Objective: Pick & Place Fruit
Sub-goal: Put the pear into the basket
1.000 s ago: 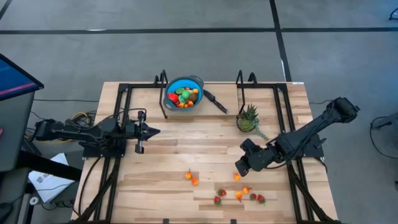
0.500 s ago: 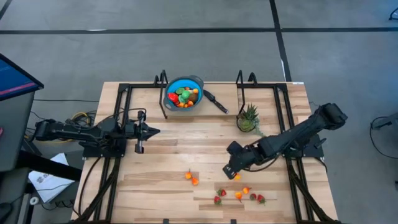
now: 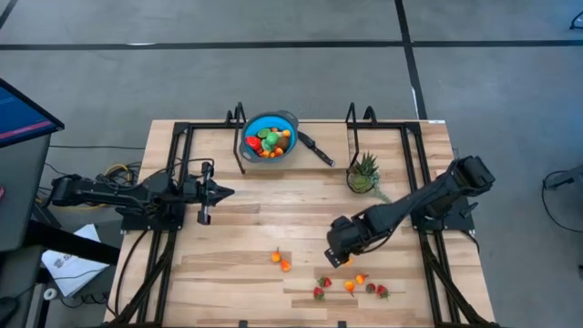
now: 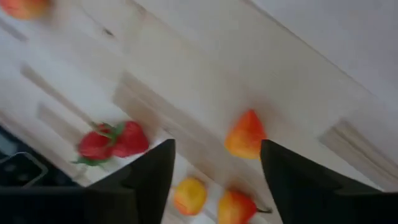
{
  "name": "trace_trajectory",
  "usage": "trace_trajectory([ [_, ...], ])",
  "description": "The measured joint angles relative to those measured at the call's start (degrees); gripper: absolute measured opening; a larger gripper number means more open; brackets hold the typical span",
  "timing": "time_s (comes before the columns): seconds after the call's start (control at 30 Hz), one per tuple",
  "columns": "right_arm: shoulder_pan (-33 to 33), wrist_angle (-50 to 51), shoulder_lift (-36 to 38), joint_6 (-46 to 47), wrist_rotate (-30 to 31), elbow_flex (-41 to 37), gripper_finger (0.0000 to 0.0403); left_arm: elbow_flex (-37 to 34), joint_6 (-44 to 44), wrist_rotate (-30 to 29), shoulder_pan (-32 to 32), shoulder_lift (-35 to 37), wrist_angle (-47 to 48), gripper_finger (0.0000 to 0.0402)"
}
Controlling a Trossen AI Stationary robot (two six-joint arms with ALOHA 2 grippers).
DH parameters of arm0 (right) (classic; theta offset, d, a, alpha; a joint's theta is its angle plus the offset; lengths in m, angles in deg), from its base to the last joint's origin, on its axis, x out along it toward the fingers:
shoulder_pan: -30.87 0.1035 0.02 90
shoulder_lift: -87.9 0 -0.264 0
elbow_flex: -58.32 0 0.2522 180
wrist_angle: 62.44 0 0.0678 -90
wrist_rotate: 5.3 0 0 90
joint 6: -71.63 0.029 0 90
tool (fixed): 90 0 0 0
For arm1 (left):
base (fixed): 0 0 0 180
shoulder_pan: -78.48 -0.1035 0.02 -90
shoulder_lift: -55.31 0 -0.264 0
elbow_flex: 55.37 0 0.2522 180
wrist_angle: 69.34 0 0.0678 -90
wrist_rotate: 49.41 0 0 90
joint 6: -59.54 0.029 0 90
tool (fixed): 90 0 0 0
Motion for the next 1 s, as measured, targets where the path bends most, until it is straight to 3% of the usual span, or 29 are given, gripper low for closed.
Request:
trace_trajectory([
  [0.2, 1.01, 3.63, 0.04, 3.51, 2.42, 0.00, 0.0267, 0.00, 0.00, 0.01, -0.01, 0.00, 0.02, 0.0004],
  [1.0, 2.42, 2.65, 0.04, 16.49, 4.54, -2.73, 0.0270, 0.00, 0.00, 0.01, 0.00, 0.00, 0.22, 0.0004],
])
